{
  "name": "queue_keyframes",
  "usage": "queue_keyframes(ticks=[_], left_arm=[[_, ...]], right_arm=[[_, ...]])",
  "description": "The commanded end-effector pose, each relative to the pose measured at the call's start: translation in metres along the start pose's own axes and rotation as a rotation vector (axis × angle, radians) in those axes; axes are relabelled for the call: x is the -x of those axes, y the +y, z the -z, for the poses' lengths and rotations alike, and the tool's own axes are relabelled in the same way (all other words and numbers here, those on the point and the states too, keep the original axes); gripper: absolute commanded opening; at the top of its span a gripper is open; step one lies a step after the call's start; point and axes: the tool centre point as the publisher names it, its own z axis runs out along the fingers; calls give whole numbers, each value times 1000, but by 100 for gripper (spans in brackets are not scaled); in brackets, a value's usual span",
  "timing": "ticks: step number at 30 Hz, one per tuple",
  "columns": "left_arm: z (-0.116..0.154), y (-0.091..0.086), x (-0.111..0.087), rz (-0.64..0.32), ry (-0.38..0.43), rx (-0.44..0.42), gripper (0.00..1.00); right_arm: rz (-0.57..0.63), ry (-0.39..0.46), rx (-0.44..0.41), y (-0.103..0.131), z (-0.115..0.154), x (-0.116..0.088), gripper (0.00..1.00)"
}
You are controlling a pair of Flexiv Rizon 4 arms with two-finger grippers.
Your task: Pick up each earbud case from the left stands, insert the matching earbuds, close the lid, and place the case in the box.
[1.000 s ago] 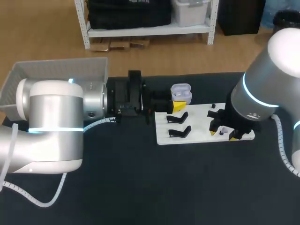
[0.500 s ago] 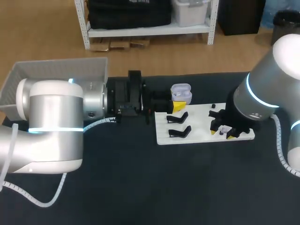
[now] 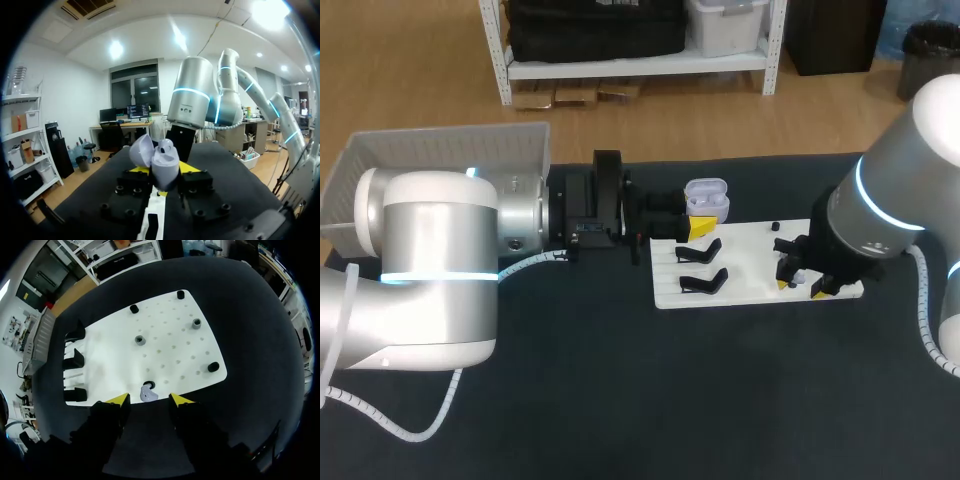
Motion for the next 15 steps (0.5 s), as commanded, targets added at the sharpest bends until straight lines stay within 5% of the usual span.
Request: queue_keyframes(ticks=[1,15], left_arm=[[-1,-2,-2,-5,-9,12,0],[-1,-2,-2,-5,-9,12,0]], right_arm=[[3,5,-1,0,0,3,47],[11,4,-10,0,0,7,39]])
